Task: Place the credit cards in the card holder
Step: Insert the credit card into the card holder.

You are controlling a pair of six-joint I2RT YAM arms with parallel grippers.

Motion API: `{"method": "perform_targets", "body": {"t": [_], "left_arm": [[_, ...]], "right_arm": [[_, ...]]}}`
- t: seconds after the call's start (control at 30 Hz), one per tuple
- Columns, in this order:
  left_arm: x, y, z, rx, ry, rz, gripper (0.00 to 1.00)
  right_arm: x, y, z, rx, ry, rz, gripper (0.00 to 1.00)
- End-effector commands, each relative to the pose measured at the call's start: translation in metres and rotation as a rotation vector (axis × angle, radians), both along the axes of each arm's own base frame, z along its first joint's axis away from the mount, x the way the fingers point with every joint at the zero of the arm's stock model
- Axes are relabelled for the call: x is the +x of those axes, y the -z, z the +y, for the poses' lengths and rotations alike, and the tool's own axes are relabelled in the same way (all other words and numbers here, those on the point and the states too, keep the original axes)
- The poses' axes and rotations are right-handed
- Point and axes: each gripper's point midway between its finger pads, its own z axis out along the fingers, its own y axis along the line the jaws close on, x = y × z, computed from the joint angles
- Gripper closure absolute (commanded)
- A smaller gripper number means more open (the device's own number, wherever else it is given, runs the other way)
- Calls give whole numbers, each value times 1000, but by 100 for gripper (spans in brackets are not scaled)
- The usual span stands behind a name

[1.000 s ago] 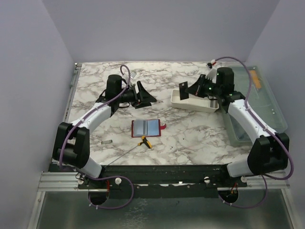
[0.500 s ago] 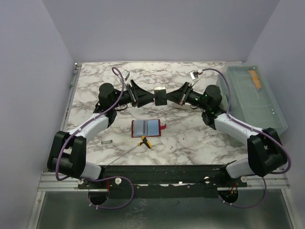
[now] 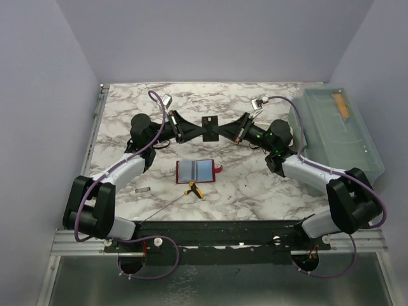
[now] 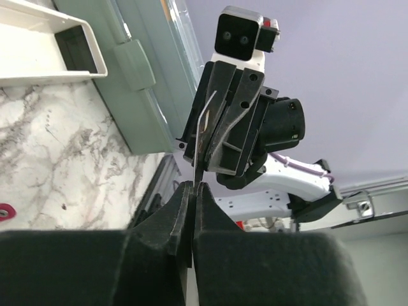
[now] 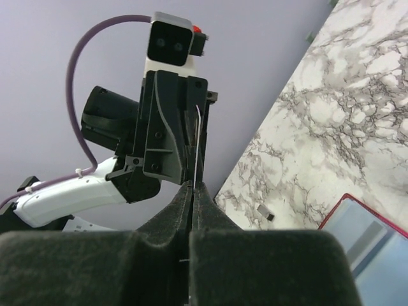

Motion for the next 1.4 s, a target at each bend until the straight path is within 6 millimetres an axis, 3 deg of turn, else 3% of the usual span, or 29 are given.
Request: {"method": "perform_targets", "body": {"t": [0.0,0.07,0.13,0.17,0.27,0.43,0.57,0.77,0.9,1.37], "left_arm": [[-8,-7,4,6,34,-76,100],[-7,9,12,57,39,-36,100],[-7,44,22,192,42,42,100],[-7,64,29,301,27,77,100],[-13,120,60,649,-1,148,100],[-36,165,72,765,106,278,100],[-38,183,68,743,144,328,100],[-33,198,61,707,178,348,100],[-33,208,60,704,195,374,100],[-32,226,58,696,217,411,100]], "right_arm": [[2,12,2,-19,26,19,96],[3,26,-1,-88,44,32,77],[7,52,-6,-221,73,73,55],[12,57,-8,-279,87,63,51],[12,100,-16,-481,73,139,41],[5,151,-17,-675,-59,235,31],[-8,180,-6,-705,-231,299,35],[-18,208,7,-661,-333,352,70],[-17,222,9,-656,-340,367,82],[-19,256,9,-682,-355,436,86]]}}
